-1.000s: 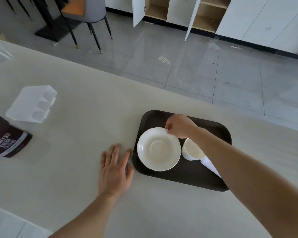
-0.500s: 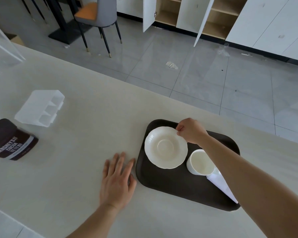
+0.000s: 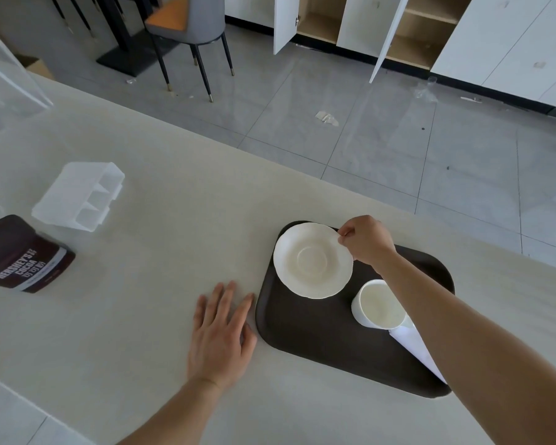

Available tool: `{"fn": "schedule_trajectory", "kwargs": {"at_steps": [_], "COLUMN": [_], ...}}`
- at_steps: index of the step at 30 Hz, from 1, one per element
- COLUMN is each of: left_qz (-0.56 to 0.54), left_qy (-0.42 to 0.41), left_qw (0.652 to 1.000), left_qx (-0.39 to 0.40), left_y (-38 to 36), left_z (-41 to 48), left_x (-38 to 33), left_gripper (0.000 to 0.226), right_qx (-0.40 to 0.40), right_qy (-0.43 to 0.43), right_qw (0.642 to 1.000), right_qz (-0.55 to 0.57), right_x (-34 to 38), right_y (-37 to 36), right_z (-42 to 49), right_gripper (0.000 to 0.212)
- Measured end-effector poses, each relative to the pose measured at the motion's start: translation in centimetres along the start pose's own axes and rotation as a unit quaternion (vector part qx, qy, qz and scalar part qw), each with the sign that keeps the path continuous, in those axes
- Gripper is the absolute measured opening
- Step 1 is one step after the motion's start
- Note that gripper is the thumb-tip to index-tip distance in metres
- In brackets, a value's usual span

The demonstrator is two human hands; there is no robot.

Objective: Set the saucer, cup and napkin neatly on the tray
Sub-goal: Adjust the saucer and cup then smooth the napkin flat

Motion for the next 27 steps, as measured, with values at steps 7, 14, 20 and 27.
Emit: {"fn": "schedule_trajectory", "kwargs": {"at_steps": [7,14,20,27], "left_qz": [-0.001,0.004,0.001,0.0], "left_qy": [-0.002,0.0,-0.002,-0.002], "left_qw": [1.0,1.0,1.0,1.0], "left_qx": [-0.002,0.004,0.001,0.003], "left_y": [-0.09,-0.19,0.04,0.24], "left_z": [0.0,0.04,0.05,-0.03], "left_x": [0.07,0.07,-0.02,-0.06], "left_gripper": [0.052,0.053,0.052,0.052], "right_qx": [-0.002,0.006,0.01,0.035], "right_qy": [-0.025,-0.062,-0.078,-0.092], "right_qw": [1.0,0.996,0.994,0.991], "right_qz": [0.015,0.063,0.077,0.095], "right_x": [-0.37,-0.71,-0.69,-0.71], "right_y": [0.22,0.18,0.11,0.2], "right_z": [-0.09,-0.23,-0.18,-0.26], "right_gripper": [0.019,0.02,0.022,0.019]}}
Point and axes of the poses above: each hand's wrist, its own z-axis towards the middle knuckle, its own y-axis out of the back of the hand, x = y × z, the point moved 3 cm from there along z, towards the middle knuckle, and after that the axes turned 2 degrees about y, right-handed, at the moved point
